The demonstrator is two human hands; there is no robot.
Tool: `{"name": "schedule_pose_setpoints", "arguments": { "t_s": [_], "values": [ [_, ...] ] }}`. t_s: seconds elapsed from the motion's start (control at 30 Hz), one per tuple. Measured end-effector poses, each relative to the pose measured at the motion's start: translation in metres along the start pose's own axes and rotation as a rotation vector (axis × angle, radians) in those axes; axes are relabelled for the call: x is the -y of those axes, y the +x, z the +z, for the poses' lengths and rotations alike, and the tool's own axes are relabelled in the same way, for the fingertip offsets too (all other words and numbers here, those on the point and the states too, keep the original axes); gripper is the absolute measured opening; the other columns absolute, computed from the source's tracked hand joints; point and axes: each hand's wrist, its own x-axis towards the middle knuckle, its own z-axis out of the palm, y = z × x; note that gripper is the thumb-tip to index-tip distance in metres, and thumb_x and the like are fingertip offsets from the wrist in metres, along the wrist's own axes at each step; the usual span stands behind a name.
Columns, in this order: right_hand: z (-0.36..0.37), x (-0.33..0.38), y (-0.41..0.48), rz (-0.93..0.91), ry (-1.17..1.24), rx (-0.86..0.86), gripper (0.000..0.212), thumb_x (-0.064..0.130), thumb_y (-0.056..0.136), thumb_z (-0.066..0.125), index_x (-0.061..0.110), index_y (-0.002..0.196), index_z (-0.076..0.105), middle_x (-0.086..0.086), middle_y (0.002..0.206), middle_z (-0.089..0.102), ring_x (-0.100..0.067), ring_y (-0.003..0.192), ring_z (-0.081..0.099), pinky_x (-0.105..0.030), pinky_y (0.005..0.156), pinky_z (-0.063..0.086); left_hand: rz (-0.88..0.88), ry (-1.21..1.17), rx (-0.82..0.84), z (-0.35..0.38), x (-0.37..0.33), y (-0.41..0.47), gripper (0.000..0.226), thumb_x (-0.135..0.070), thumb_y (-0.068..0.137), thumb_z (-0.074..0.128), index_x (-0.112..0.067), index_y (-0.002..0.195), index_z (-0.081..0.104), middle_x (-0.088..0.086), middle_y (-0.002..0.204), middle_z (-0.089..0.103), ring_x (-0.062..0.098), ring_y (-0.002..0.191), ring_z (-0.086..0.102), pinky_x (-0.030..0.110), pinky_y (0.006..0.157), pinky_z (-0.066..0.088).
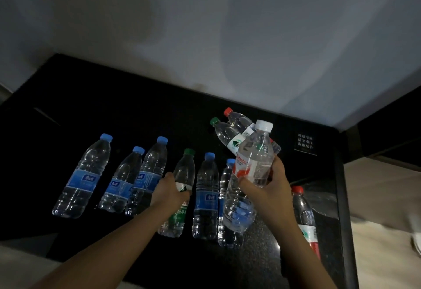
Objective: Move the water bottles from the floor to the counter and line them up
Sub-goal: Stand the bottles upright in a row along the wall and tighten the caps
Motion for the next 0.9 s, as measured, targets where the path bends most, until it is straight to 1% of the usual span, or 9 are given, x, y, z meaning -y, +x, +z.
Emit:
{"name": "schedule_pose_setpoints", "arguments": {
  "t_s": [0.13,0.23,0.3,0.33,0.37,0.43,0.5,0.67,0.9],
  "values": [
    [0.003,0.007,-0.002,-0.012,0.004,-0.023,0.063,0.019,0.074,0.08,0.039,0.121,0.044,0.024,0.098,0.067,0.007,0.085,0.066,-0.007,0.057,0.05,0.125,-0.153,-0.035,-0.013,0.0,-0.015,0.039,-0.027,0.076,0.079,-0.017,0.103,0.054,-0.003,0.096,0.063,0.006,0.082,0.059,0.025,0.067,0.048],
    [0.009,0.017,-0.006,-0.036,0.027,-0.04,0.066,0.019,0.072,0.082,0.034,0.125,0.046,0.012,0.096,0.068,0.005,0.083,0.067,-0.009,0.055,0.051,0.212,-0.293,-0.078,-0.034,-0.007,-0.032,0.036,-0.025,0.074,0.081,-0.029,0.097,0.054,-0.013,0.09,0.064,-0.007,0.076,0.061,0.008,0.056,0.042],
    [0.015,0.029,-0.01,-0.068,0.04,-0.039,0.068,0.016,0.072,0.082,0.034,0.126,0.046,0.016,0.095,0.068,0.008,0.082,0.066,-0.007,0.055,0.05,0.259,-0.383,-0.099,-0.053,-0.01,-0.044,0.041,-0.023,0.073,0.082,-0.036,0.098,0.053,-0.017,0.091,0.065,-0.015,0.078,0.061,0.004,0.055,0.044],
    [0.019,0.036,-0.013,-0.09,0.039,-0.032,0.066,0.014,0.072,0.082,0.041,0.121,0.047,0.022,0.094,0.067,0.011,0.083,0.065,-0.005,0.055,0.048,0.283,-0.41,-0.11,-0.064,-0.011,-0.049,0.044,-0.021,0.073,0.083,-0.037,0.101,0.053,-0.019,0.093,0.064,-0.018,0.079,0.059,0.002,0.056,0.044],
    [0.022,0.043,-0.015,-0.114,0.036,-0.023,0.066,0.012,0.072,0.082,0.048,0.115,0.045,0.03,0.094,0.065,0.015,0.084,0.063,-0.003,0.056,0.047,0.304,-0.427,-0.119,-0.075,-0.012,-0.055,0.047,-0.021,0.072,0.083,-0.038,0.104,0.053,-0.021,0.094,0.064,-0.018,0.08,0.059,0.001,0.057,0.044],
    [0.029,0.06,-0.02,-0.147,0.052,-0.008,0.064,0.01,0.073,0.08,0.052,0.107,0.044,0.04,0.094,0.061,0.02,0.086,0.059,0.0,0.056,0.045,0.338,-0.46,-0.134,-0.097,-0.011,-0.066,0.046,-0.022,0.072,0.083,-0.043,0.101,0.053,-0.022,0.094,0.065,-0.014,0.083,0.061,0.003,0.059,0.046],
    [0.037,0.077,-0.026,-0.184,0.076,-0.001,0.064,0.008,0.074,0.079,0.051,0.107,0.045,0.04,0.093,0.061,0.021,0.087,0.058,0.002,0.057,0.044,0.371,-0.494,-0.151,-0.12,-0.008,-0.076,0.046,-0.021,0.071,0.083,-0.046,0.095,0.053,-0.021,0.093,0.067,-0.009,0.085,0.064,0.007,0.061,0.048],
    [0.062,0.12,-0.04,-0.282,0.126,-0.011,0.063,0.007,0.075,0.078,0.041,0.117,0.048,0.032,0.096,0.065,0.011,0.089,0.063,-0.004,0.061,0.048,0.492,-0.577,-0.193,-0.176,0.0,-0.098,0.053,-0.009,0.068,0.084,-0.037,0.106,0.058,-0.016,0.092,0.072,-0.003,0.087,0.068,0.013,0.069,0.054],
    [0.094,0.163,-0.053,-0.357,0.185,-0.001,0.052,0.013,0.074,0.076,0.043,0.108,0.05,0.031,0.095,0.066,0.009,0.088,0.064,-0.006,0.061,0.05,0.601,-0.606,-0.21,-0.236,0.015,-0.116,0.056,-0.006,0.069,0.082,-0.035,0.111,0.059,-0.014,0.102,0.072,0.005,0.093,0.07,0.024,0.077,0.057]
  ]
}}
